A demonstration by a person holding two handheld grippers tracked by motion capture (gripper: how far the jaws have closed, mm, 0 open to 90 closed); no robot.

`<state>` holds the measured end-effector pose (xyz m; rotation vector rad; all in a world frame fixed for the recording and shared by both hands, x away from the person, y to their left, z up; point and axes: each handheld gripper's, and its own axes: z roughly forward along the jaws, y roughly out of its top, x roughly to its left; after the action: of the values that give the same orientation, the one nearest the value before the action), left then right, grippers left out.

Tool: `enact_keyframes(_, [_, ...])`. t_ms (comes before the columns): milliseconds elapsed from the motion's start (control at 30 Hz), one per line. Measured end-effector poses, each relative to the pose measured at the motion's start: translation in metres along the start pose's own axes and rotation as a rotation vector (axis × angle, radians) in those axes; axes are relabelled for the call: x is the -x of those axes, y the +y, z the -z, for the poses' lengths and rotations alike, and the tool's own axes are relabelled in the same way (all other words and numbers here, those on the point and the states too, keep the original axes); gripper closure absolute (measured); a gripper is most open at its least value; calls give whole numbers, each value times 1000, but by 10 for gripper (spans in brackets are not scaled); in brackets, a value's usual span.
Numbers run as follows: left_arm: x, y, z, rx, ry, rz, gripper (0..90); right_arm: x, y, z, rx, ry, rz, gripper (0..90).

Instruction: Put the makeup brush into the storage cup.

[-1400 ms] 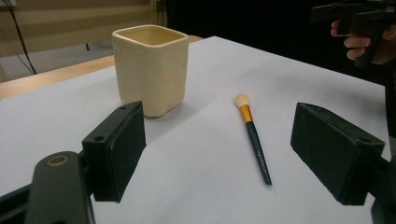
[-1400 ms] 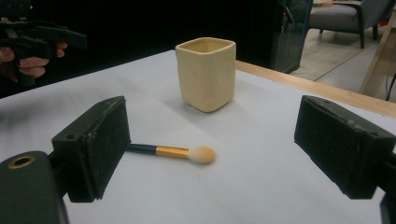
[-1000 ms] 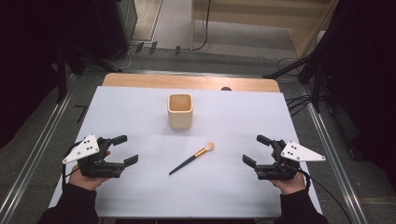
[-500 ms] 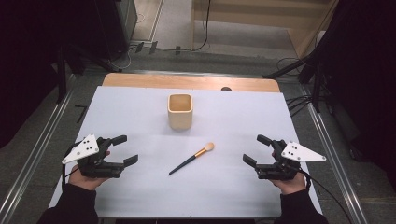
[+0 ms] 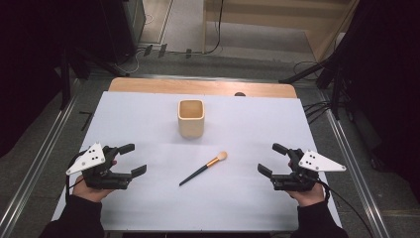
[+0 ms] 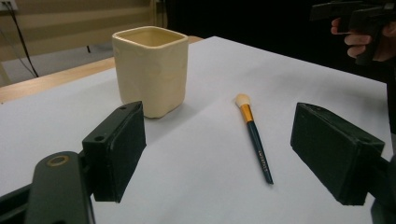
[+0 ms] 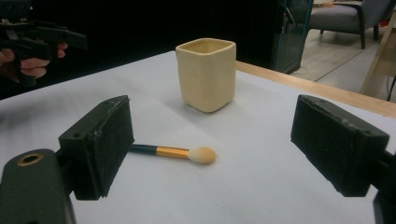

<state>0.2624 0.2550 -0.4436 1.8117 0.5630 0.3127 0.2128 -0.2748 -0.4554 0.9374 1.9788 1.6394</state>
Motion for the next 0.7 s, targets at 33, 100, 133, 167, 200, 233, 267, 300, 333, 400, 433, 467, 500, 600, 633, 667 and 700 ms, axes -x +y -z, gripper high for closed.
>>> enact_keyframes(33, [0, 0, 0, -1, 1, -4, 187, 0, 0, 0, -1, 2, -2, 136])
enact_keyframes(100, [0, 0, 0, -2, 1, -6, 187, 0, 0, 0, -4, 4, 0, 140])
enact_keyframes(133, [0, 0, 0, -2, 2, -6, 187, 0, 0, -1, -7, 4, -1, 142])
enact_keyframes(167, [0, 0, 0, -3, 2, -7, 187, 0, 0, -1, -7, 4, 0, 141])
enact_keyframes(200, [0, 0, 0, -2, 3, -7, 187, 0, 0, -1, -6, 3, 0, 141])
enact_keyframes(233, [0, 0, 0, -3, 2, -6, 187, 0, 0, 0, -5, 4, 0, 141])
enact_keyframes(267, [0, 0, 0, -4, 2, -7, 187, 0, 0, 0, -3, 5, -1, 142])
enact_keyframes(300, [1, 0, -1, -4, 5, -10, 187, 0, 0, 0, -3, 5, -1, 142])
enact_keyframes(333, [1, 0, -1, -6, 6, -12, 187, 0, 0, 0, -2, 6, -2, 142])
enact_keyframes(400, [1, 0, -1, -10, 11, -19, 186, 0, 0, 0, -2, 7, 0, 142])
enact_keyframes(433, [1, 0, -1, -10, 12, -20, 186, 0, 0, 0, -2, 7, 0, 142])
enact_keyframes(467, [1, 0, -2, -12, 11, -21, 186, 0, 0, -1, -3, 12, -4, 142])
enact_keyframes(500, [1, 0, -2, -11, 11, -20, 186, 0, 0, -1, -3, 12, -4, 142])
enact_keyframes(600, [2, 0, -2, -10, 11, -24, 185, 0, 0, -3, -10, 17, 0, 142])
enact_keyframes(633, [2, 0, -2, -10, 11, -24, 185, 0, 0, -3, -10, 17, 0, 142])
enact_keyframes(667, [1, 0, -1, -9, 9, -23, 185, 0, 0, -3, -6, 19, 2, 142])
enact_keyframes(700, [1, 0, -1, -9, 9, -23, 184, 0, 0, -3, -6, 19, 2, 142])
